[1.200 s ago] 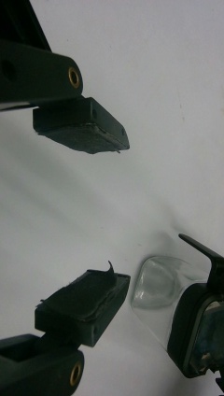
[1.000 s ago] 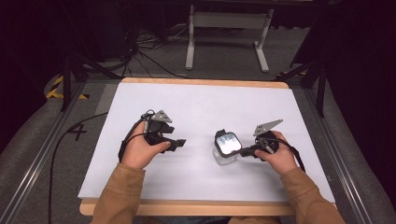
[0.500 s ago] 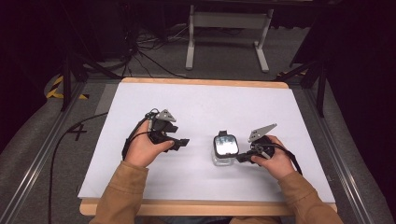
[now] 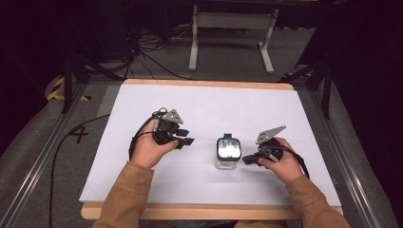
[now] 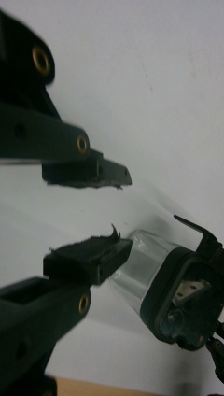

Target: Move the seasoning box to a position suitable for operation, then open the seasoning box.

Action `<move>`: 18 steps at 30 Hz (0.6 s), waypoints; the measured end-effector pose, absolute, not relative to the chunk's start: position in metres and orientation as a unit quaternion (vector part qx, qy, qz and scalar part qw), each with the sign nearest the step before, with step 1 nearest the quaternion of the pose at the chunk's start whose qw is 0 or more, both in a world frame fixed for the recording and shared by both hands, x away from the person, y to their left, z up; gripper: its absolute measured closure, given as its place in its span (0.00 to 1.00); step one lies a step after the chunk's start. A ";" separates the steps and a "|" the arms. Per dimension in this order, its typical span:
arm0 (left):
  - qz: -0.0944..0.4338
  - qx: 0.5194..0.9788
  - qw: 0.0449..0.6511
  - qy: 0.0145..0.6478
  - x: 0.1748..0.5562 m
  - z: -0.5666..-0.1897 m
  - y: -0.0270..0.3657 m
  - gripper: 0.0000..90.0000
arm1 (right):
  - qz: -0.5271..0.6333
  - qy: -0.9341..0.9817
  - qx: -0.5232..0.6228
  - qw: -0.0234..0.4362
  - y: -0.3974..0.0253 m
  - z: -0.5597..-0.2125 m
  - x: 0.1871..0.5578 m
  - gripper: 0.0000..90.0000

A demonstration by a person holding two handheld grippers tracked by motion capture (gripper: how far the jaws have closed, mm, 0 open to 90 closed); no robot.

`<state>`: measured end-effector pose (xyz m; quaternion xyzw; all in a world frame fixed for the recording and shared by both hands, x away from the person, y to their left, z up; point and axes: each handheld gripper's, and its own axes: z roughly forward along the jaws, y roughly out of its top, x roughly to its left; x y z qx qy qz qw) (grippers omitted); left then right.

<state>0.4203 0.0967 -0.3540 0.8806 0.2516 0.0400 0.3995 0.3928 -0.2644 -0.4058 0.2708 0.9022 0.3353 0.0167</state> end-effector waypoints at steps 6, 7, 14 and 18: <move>0.044 0.877 0.407 0.252 0.424 -0.346 0.081 0.88 | 0.354 0.889 0.290 0.037 -0.284 -0.394 0.386 1.00; 0.046 0.874 0.410 0.257 0.425 -0.345 0.077 0.88 | 0.357 0.886 0.293 0.037 -0.287 -0.393 0.385 1.00; 0.031 0.873 0.439 0.211 0.434 -0.338 0.052 0.95 | 0.367 0.877 0.308 0.047 -0.298 -0.390 0.375 1.00; 0.024 0.871 0.451 0.194 0.441 -0.335 0.036 0.96 | 0.366 0.875 0.313 0.049 -0.300 -0.391 0.371 1.00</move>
